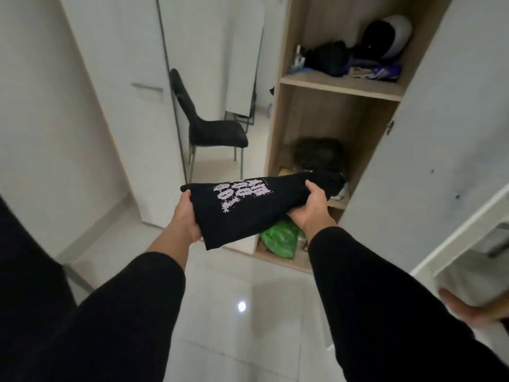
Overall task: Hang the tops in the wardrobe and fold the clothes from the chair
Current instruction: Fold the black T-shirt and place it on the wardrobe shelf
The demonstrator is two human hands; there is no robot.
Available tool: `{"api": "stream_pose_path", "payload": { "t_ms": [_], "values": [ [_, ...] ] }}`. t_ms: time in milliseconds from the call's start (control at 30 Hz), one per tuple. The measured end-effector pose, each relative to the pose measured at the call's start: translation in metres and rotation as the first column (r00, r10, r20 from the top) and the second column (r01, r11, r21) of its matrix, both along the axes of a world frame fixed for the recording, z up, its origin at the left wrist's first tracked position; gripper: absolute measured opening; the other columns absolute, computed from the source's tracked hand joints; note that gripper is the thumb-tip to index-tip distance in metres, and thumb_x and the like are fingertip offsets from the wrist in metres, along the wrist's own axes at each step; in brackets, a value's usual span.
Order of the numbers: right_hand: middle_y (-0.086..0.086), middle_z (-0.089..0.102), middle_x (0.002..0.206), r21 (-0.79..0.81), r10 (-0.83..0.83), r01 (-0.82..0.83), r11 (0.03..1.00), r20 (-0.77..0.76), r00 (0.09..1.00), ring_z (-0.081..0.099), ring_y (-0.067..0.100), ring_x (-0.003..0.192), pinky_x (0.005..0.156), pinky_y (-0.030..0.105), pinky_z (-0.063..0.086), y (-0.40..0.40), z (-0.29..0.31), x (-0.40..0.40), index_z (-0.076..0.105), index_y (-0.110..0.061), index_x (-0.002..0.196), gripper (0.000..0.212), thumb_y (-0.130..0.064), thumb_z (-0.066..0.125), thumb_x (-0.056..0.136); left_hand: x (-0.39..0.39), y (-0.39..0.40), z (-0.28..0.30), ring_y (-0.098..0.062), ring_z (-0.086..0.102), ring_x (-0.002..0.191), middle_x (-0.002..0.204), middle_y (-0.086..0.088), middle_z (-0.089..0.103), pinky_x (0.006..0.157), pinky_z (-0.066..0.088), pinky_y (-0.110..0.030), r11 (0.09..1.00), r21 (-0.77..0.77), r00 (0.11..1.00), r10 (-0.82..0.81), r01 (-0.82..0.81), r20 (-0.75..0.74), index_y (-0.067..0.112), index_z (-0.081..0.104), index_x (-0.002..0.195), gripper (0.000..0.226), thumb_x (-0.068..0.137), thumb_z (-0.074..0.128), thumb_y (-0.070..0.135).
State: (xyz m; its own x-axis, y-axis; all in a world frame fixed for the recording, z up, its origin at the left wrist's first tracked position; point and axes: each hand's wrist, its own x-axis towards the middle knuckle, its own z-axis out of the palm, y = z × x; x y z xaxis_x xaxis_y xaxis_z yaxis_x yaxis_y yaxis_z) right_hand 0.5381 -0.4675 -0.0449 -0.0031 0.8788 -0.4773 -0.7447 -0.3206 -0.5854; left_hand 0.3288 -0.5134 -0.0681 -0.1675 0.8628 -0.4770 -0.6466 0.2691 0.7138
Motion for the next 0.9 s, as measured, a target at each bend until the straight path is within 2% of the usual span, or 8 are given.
{"api": "stream_pose_path", "payload": {
  "t_ms": [100,200,267,367,500,667,833,900],
  "values": [
    [0.016,0.058,0.127,-0.012,-0.06,0.06,0.998,-0.017,0.998,0.056,0.034,0.113,0.089,0.045,0.044,0.027,-0.005,0.044,0.054,-0.006,0.12,0.031,-0.024,0.048,0.096,0.04,0.041,-0.004,-0.026,0.064,0.08,0.069,-0.007,0.073,0.069,0.05,-0.034,0.998,-0.011,0.998,-0.058,0.058,-0.015,0.014,0.064,0.091,0.039,0.093,0.04,0.044],
    [0.019,0.057,0.128,-0.029,-0.122,0.121,0.992,-0.034,0.992,0.058,0.035,0.102,0.091,0.046,0.043,0.054,-0.014,0.074,0.049,-0.005,0.13,0.039,-0.021,0.048,0.095,0.068,0.077,-0.008,-0.024,0.067,0.063,0.065,-0.006,0.071,0.071,0.052,-0.032,0.989,-0.002,0.987,-0.145,0.145,-0.068,0.012,0.063,0.082,0.028,0.089,0.047,0.034],
    [0.019,0.056,0.128,-0.035,-0.156,0.155,0.987,-0.048,0.987,0.057,0.035,0.105,0.092,0.046,0.043,0.073,-0.022,0.089,0.048,-0.004,0.131,0.038,-0.021,0.047,0.096,0.081,0.103,-0.011,-0.021,0.068,0.056,0.065,-0.005,0.071,0.071,0.052,-0.031,0.979,0.022,0.975,-0.198,0.201,-0.102,0.011,0.063,0.085,0.024,0.089,0.046,0.027],
    [0.019,0.054,0.131,-0.067,-0.199,0.195,0.978,-0.063,0.978,0.053,0.036,0.117,0.096,0.049,0.041,0.108,-0.036,0.104,0.045,-0.006,0.133,0.04,-0.02,0.047,0.096,0.092,0.149,-0.019,-0.022,0.069,0.066,0.071,-0.007,0.073,0.071,0.053,-0.033,0.958,0.032,0.95,-0.279,0.285,-0.139,0.008,0.062,0.096,0.022,0.09,0.043,0.017],
    [0.017,0.056,0.127,-0.093,-0.256,0.249,0.964,-0.066,0.964,0.056,0.036,0.102,0.097,0.051,0.042,0.169,-0.051,0.114,0.048,-0.007,0.129,0.037,-0.021,0.048,0.095,0.101,0.22,-0.025,-0.027,0.062,0.083,0.085,-0.013,0.069,0.073,0.051,-0.037,0.931,0.001,0.915,-0.357,0.364,-0.19,0.006,0.058,0.098,0.019,0.089,0.041,0.007],
    [0.019,0.056,0.127,-0.157,-0.339,0.323,0.933,-0.092,0.936,0.055,0.038,0.113,0.101,0.055,0.041,0.25,-0.063,0.115,0.048,-0.01,0.13,0.038,-0.018,0.052,0.093,0.101,0.326,-0.036,-0.029,0.061,0.083,0.093,-0.016,0.063,0.078,0.051,-0.041,0.903,-0.127,0.85,-0.429,0.411,-0.306,0.006,0.055,0.102,0.019,0.088,0.043,0.007],
    [0.018,0.056,0.127,-0.217,-0.38,0.356,0.909,-0.077,0.922,0.055,0.038,0.111,0.101,0.054,0.042,0.32,-0.078,0.12,0.046,-0.012,0.133,0.043,-0.018,0.054,0.091,0.116,0.416,-0.052,-0.028,0.063,0.079,0.095,-0.017,0.064,0.061,0.051,-0.037,0.89,-0.229,0.805,-0.455,0.394,-0.381,0.003,0.056,0.103,0.017,0.089,0.049,0.007],
    [0.018,0.056,0.126,-0.232,-0.388,0.365,0.901,-0.058,0.92,0.055,0.038,0.111,0.103,0.054,0.041,0.346,-0.086,0.128,0.047,-0.013,0.132,0.043,-0.018,0.055,0.09,0.128,0.444,-0.059,-0.029,0.062,0.08,0.094,-0.017,0.063,0.07,0.052,-0.038,0.879,-0.255,0.789,-0.475,0.403,-0.39,0.002,0.055,0.097,0.011,0.09,0.048,0.007]
  ]
}}
